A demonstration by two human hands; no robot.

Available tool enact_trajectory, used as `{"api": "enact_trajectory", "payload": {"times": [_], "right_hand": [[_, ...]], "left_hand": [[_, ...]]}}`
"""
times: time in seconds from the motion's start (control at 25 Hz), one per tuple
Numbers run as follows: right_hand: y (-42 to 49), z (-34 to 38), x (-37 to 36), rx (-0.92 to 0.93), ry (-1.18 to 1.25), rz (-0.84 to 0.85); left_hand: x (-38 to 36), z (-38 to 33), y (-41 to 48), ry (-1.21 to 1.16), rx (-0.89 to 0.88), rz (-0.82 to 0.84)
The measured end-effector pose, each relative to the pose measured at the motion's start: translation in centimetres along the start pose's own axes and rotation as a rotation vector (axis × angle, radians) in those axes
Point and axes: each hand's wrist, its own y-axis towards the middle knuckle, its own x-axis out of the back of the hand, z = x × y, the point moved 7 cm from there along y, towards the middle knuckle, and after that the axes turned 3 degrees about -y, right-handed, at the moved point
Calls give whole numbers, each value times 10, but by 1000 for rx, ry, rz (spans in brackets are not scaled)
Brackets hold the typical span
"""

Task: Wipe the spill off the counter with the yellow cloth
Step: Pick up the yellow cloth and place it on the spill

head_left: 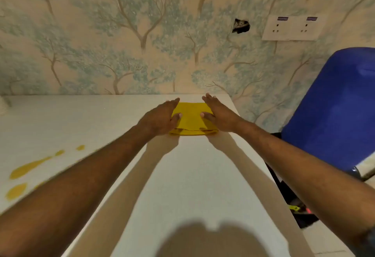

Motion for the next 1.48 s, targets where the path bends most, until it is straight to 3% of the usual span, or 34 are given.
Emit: {"api": "enact_trajectory", "payload": {"times": [0.2,0.44,0.64,0.84,1.0,1.24,1.48], "right_hand": [[64,-40,1,-2,21,-16],[129,-70,-16,-11,81,-11],[155,-83,-49,-51,-149,123],[158,-80,-42,-21,-219,55],[146,-66,-17,13,-203,1],[94,-31,29,75,-163,-137],[31,16,82,133,-134,-149]], "left_hand": [[-9,39,61,-155,62,-101],[-28,72,134,-155,89,-64],[-64,87,160,-17,128,149],[-54,79,156,-38,69,32],[-37,74,142,-152,121,7],[0,46,100,-176,66,22],[67,5,43,-162,-31,-60]]}}
